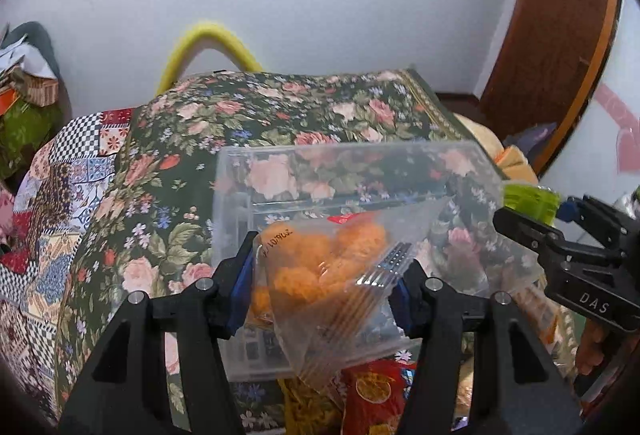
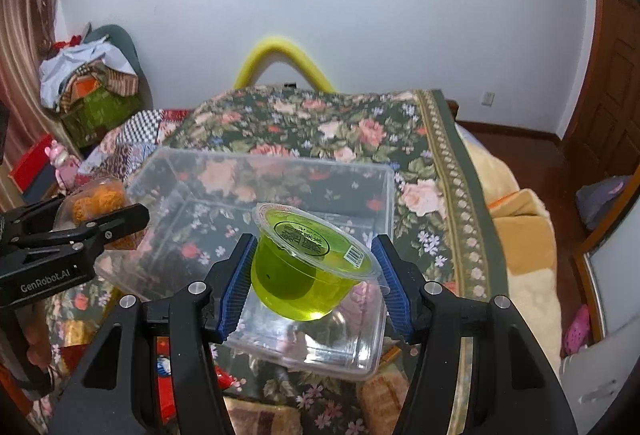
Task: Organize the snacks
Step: 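Carry both items over the clear box and release them inside, then grasp the cracker pack with the left tool while the right tool grasps the biscuit roll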
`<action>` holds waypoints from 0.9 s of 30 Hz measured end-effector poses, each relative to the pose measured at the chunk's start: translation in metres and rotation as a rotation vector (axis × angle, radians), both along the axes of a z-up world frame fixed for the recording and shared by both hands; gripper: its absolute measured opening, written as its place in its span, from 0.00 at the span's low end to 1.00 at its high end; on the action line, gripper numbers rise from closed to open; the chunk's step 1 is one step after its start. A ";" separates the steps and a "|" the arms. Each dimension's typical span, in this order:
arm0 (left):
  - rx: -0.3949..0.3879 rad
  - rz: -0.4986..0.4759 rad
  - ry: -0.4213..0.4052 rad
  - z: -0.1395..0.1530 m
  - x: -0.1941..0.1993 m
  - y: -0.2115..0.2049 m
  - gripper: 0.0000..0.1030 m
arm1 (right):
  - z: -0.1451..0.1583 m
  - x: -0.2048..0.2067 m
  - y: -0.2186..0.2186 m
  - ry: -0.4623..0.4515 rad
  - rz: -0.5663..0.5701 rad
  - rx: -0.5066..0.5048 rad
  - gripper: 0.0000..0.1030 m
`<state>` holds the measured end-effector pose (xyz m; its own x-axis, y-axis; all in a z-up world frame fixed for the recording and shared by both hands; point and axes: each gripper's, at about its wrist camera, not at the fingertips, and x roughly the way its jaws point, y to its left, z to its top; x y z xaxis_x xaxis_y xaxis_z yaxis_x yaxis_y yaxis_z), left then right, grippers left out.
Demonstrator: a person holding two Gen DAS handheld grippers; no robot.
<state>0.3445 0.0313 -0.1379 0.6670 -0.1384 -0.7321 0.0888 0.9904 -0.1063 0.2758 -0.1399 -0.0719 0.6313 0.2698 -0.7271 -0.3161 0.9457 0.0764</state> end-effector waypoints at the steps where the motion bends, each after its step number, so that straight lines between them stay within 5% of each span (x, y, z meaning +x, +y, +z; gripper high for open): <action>1: 0.002 -0.007 0.012 -0.003 0.003 -0.001 0.55 | -0.002 0.001 0.002 0.006 0.006 -0.010 0.54; 14: -0.006 -0.014 0.103 -0.020 0.016 0.000 0.58 | -0.018 0.014 0.014 0.083 0.067 -0.076 0.54; 27: 0.051 -0.037 -0.090 0.046 -0.032 -0.010 0.76 | 0.037 -0.015 0.011 -0.067 0.049 -0.046 0.64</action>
